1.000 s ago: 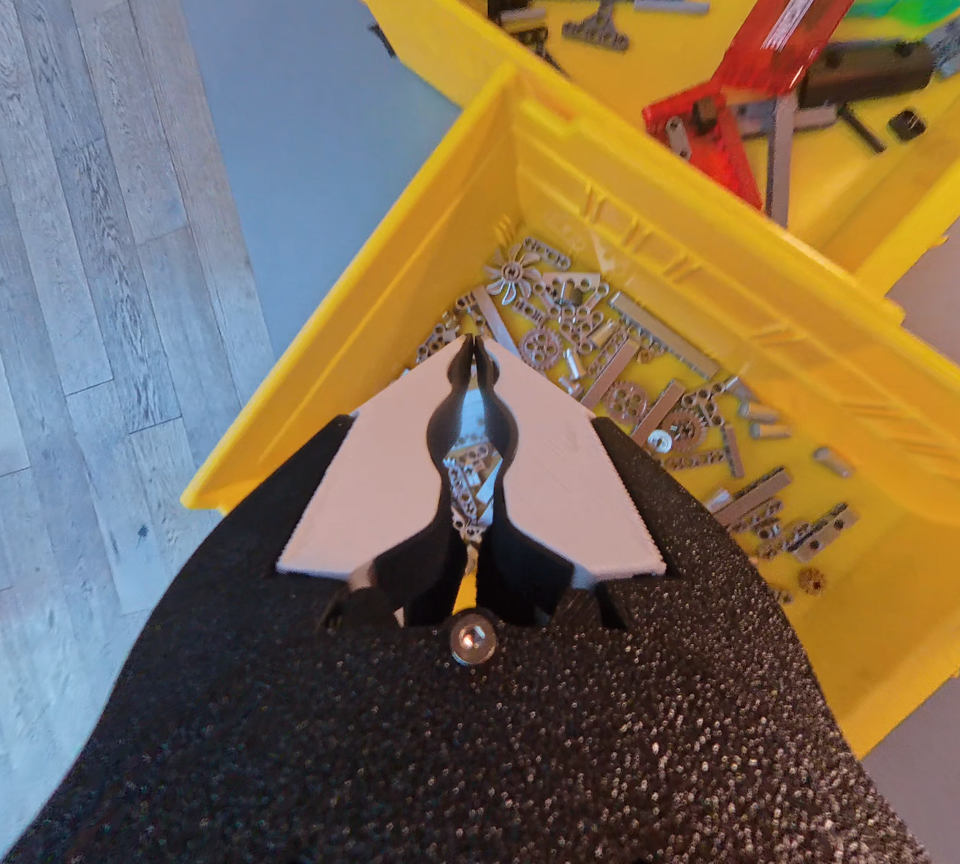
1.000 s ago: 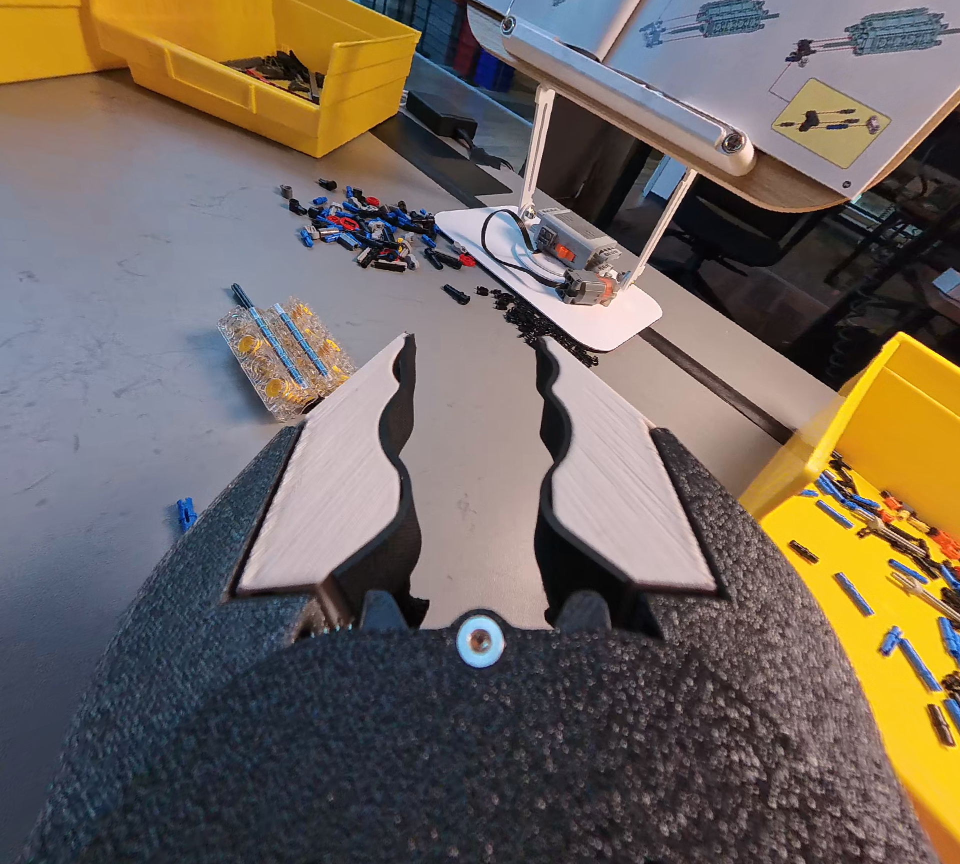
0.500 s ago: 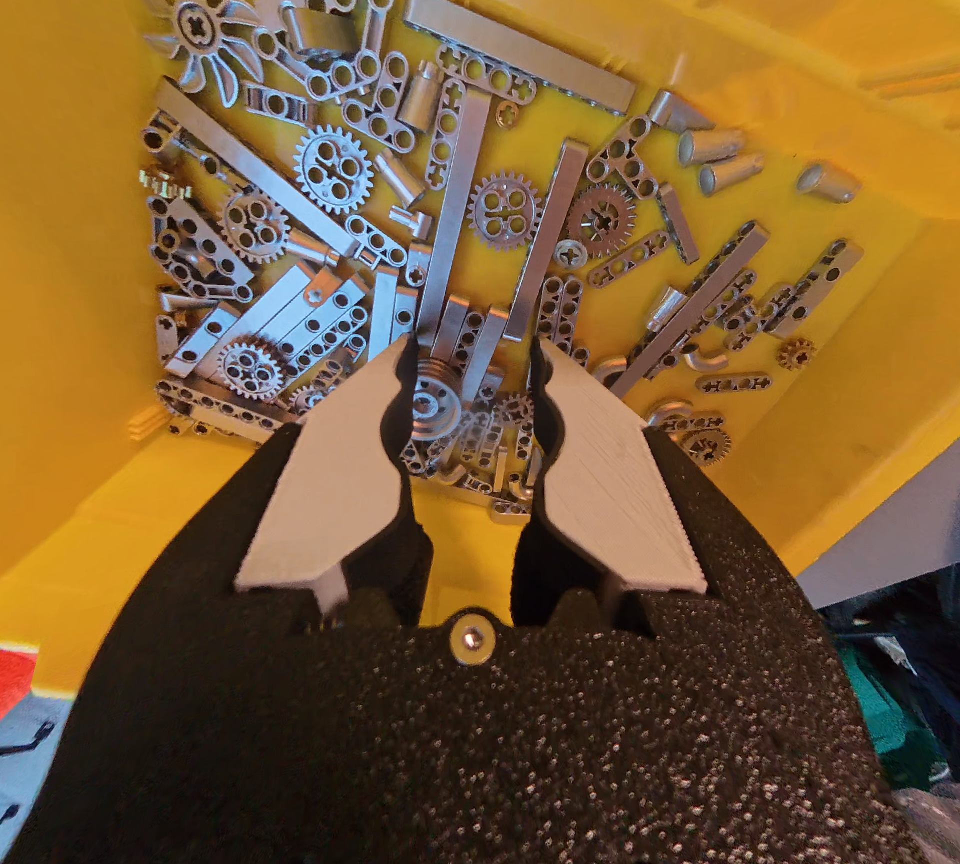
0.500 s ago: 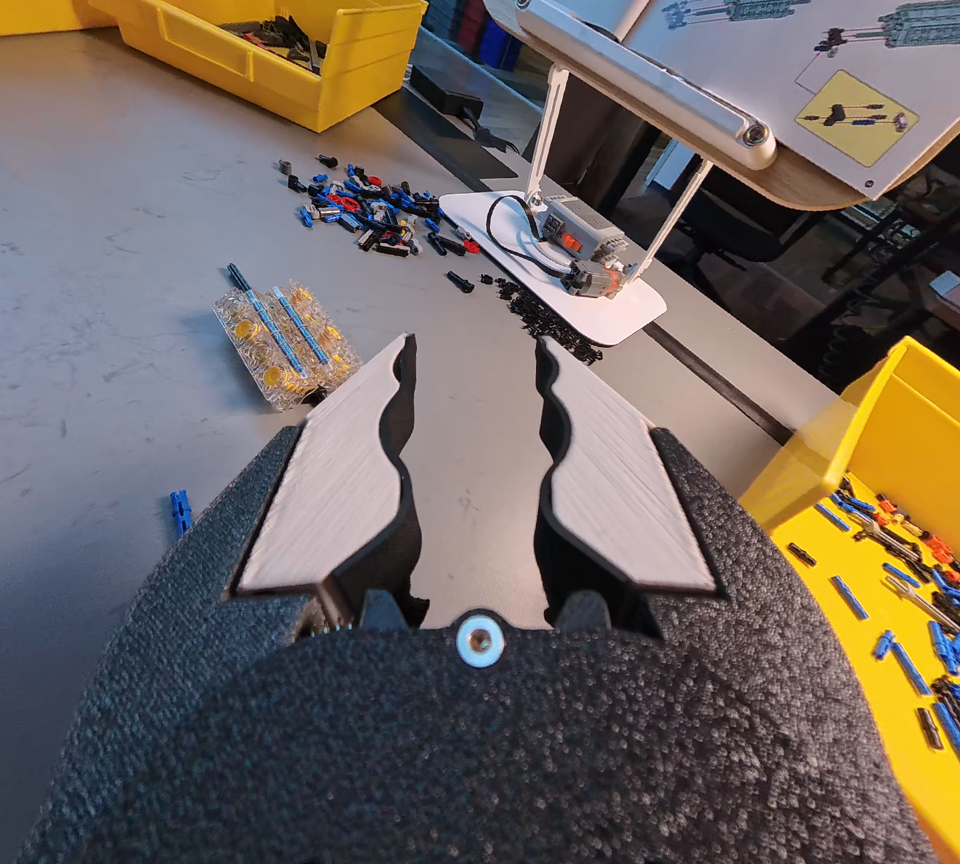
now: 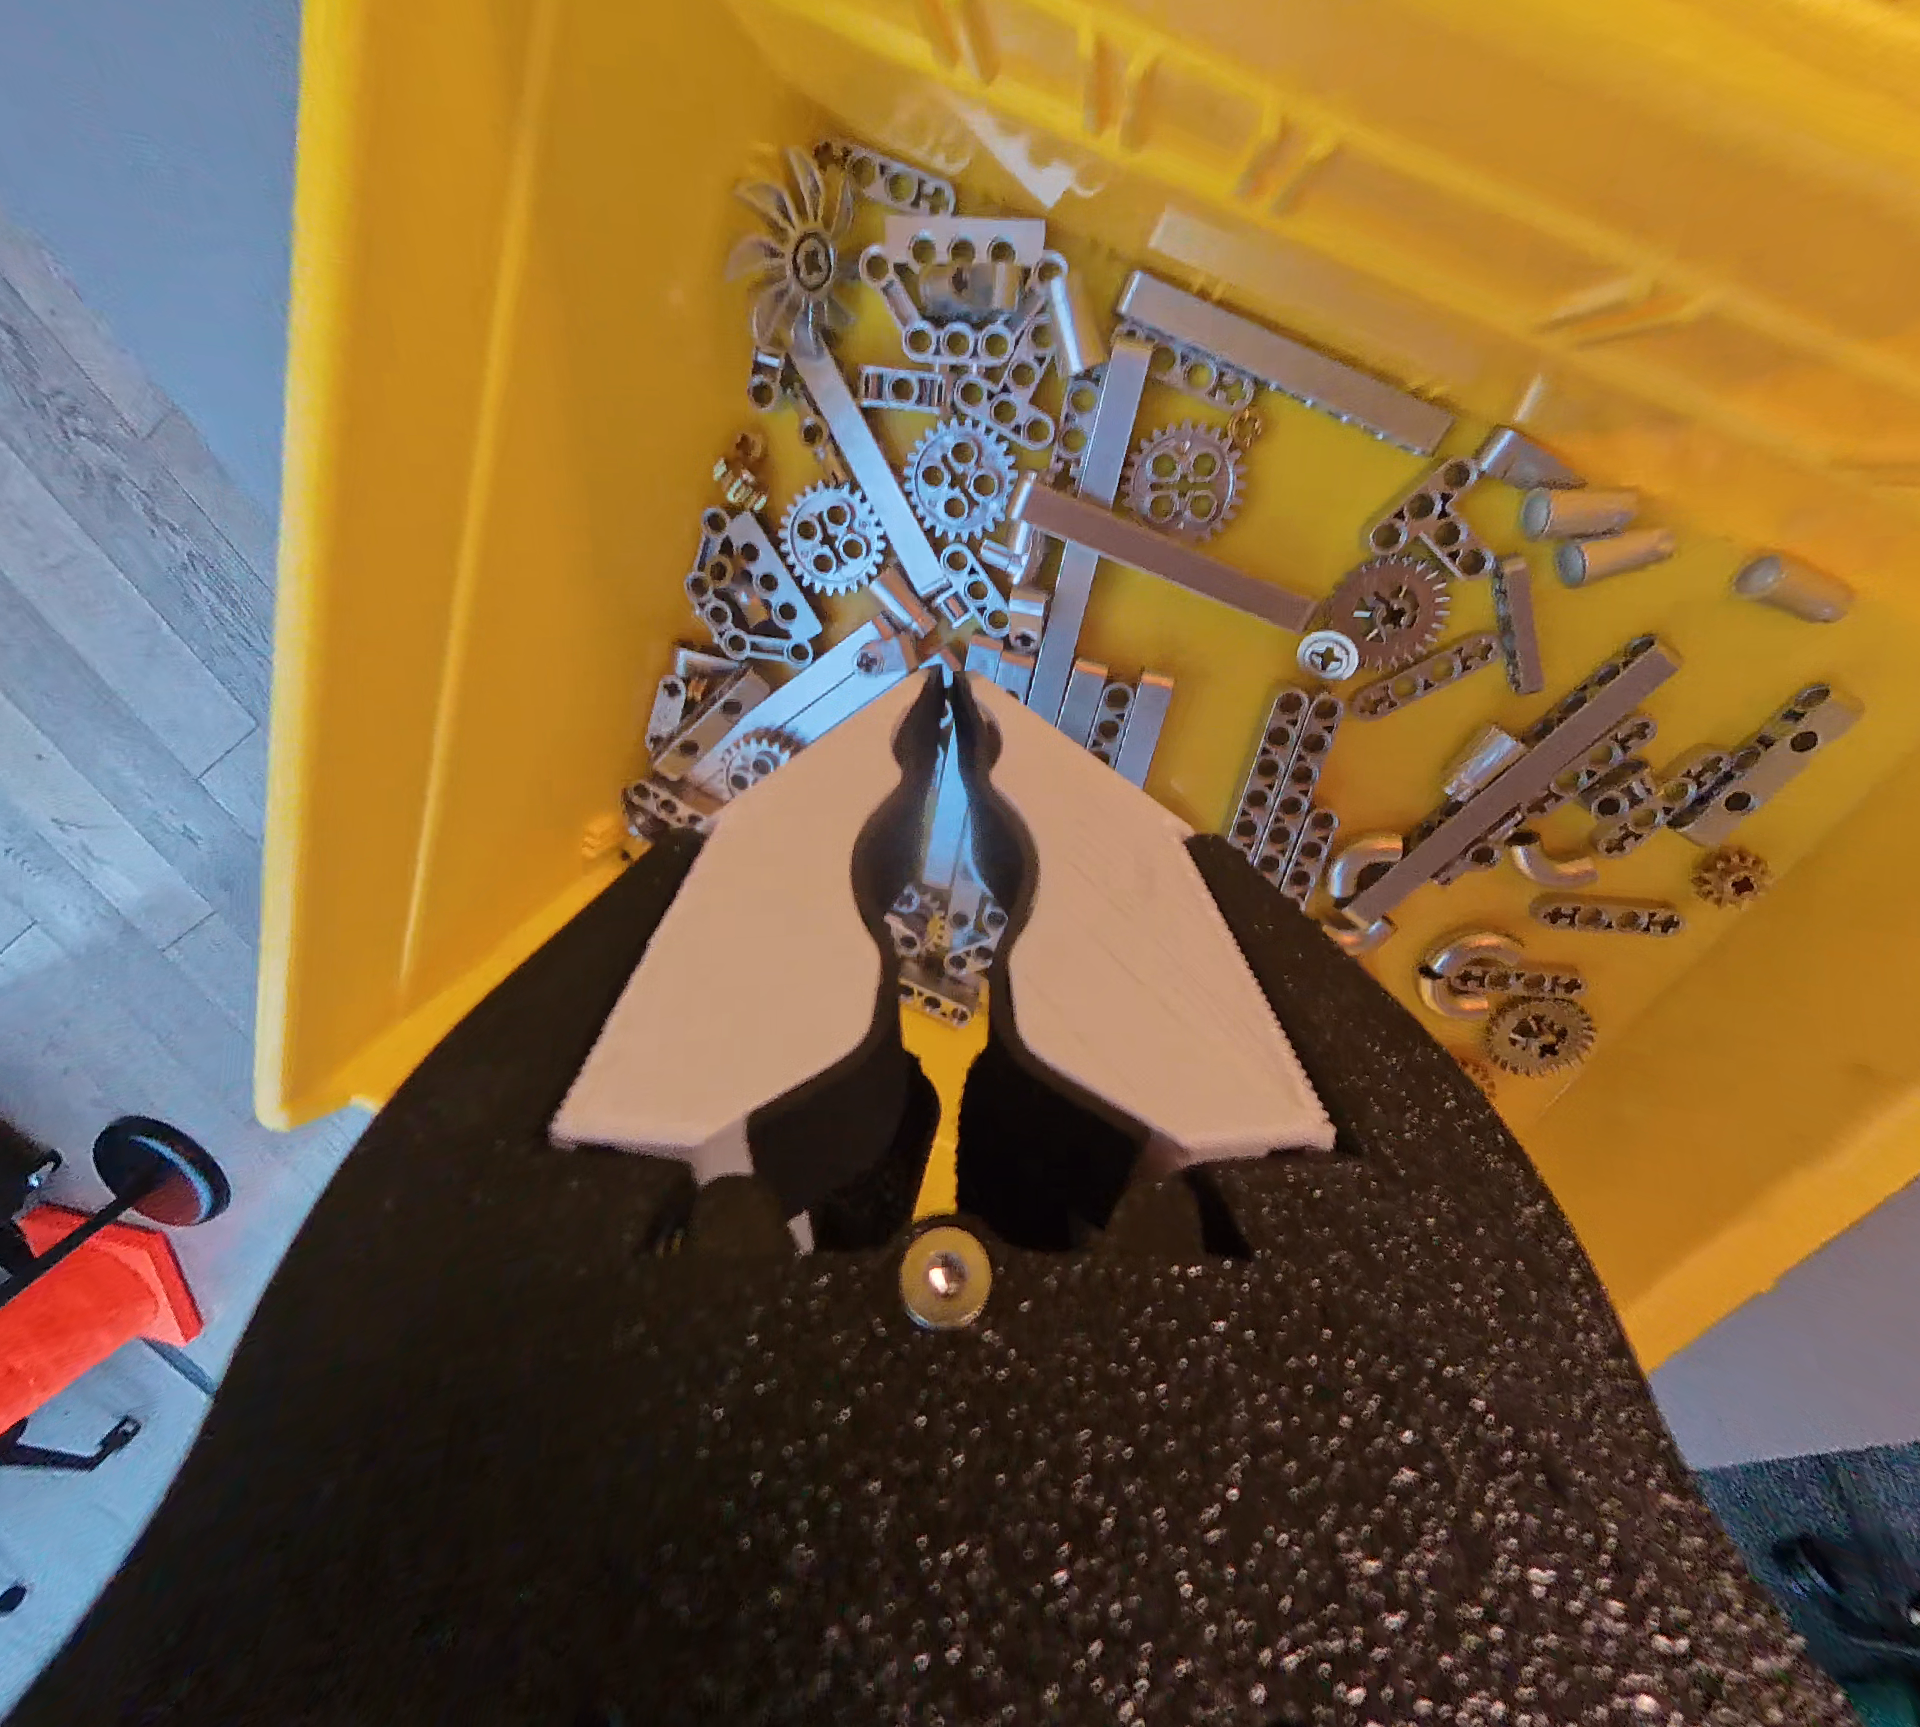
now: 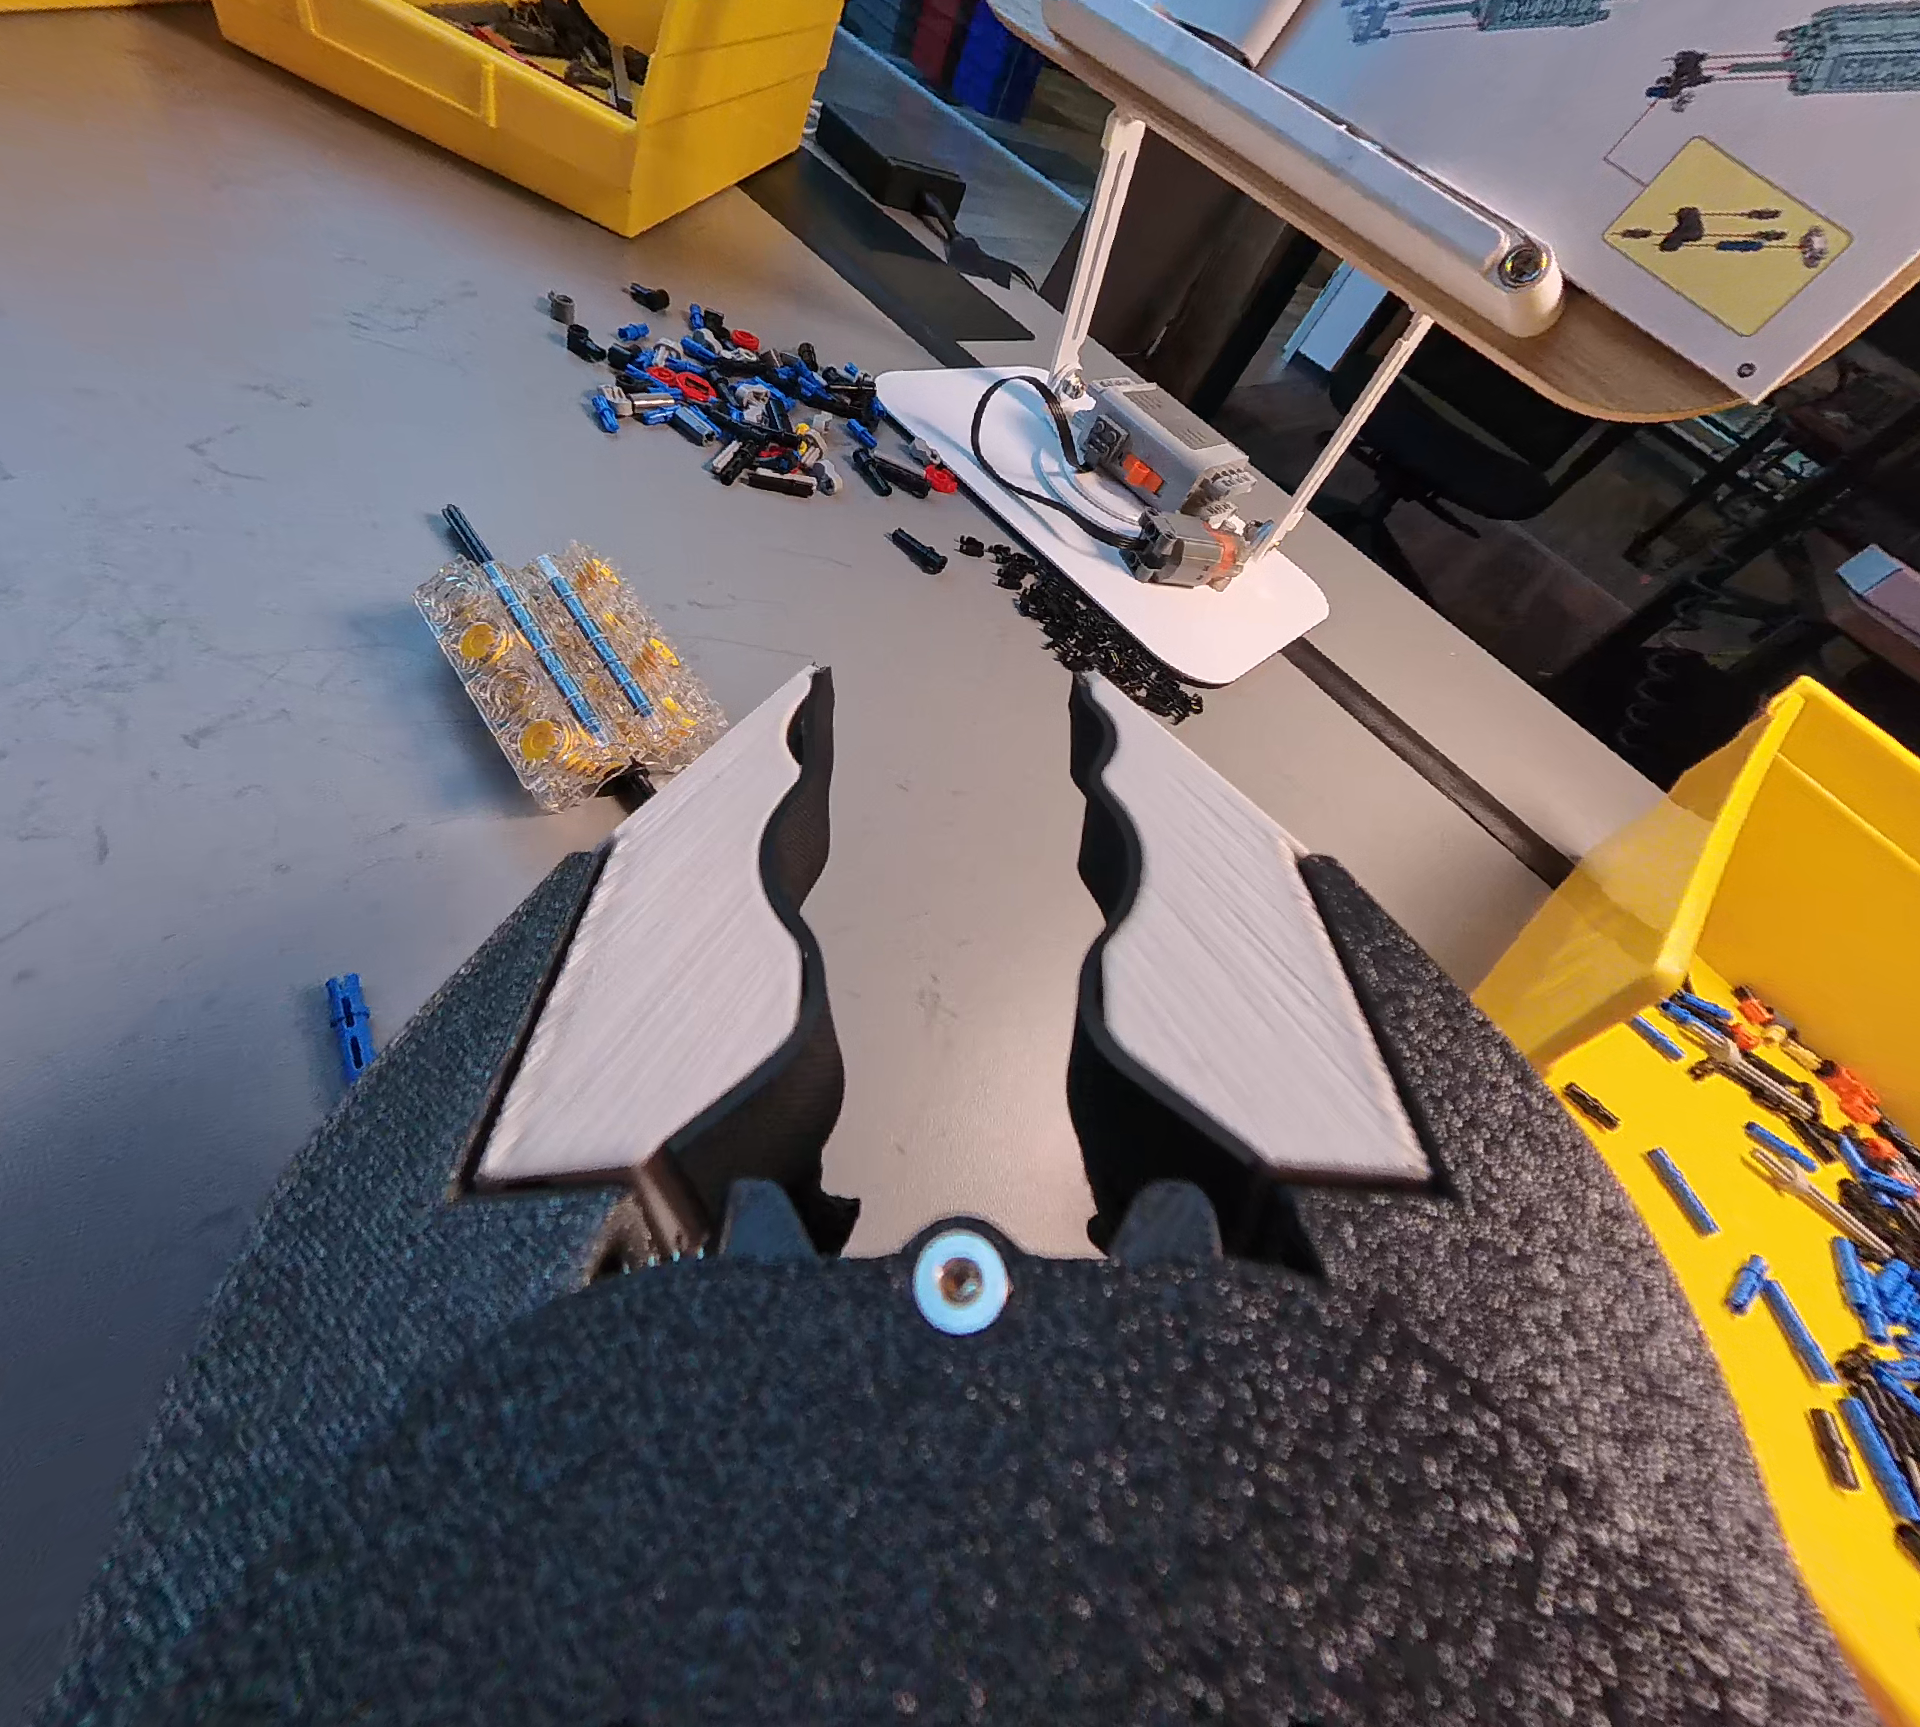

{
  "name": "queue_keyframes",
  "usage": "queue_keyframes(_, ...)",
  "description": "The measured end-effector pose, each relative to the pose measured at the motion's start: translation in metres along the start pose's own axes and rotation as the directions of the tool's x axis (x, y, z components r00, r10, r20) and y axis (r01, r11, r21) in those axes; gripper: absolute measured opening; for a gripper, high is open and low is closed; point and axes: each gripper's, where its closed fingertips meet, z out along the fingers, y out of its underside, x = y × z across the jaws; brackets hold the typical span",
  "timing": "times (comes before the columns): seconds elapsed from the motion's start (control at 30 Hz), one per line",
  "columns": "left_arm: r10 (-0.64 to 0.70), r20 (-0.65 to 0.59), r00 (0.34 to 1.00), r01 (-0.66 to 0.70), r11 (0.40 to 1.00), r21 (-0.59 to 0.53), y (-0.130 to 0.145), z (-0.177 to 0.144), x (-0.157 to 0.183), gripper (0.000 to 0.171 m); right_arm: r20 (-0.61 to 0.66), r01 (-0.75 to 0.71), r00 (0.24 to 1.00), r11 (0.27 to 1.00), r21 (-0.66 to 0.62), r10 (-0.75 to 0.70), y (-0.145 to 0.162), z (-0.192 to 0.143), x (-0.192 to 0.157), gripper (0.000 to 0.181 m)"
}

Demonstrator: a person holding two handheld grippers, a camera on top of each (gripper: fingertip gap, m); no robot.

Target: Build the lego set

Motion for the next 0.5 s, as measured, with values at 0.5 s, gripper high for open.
queue_keyframes(0.5,0.081,-0.233,0.969,-0.119,0.981,-0.151,0.064,0.005,0.068,0.028,-0.017,-0.001,1.000,1.000,0.005,0.002,0.001,-0.002,0.004,0.044)
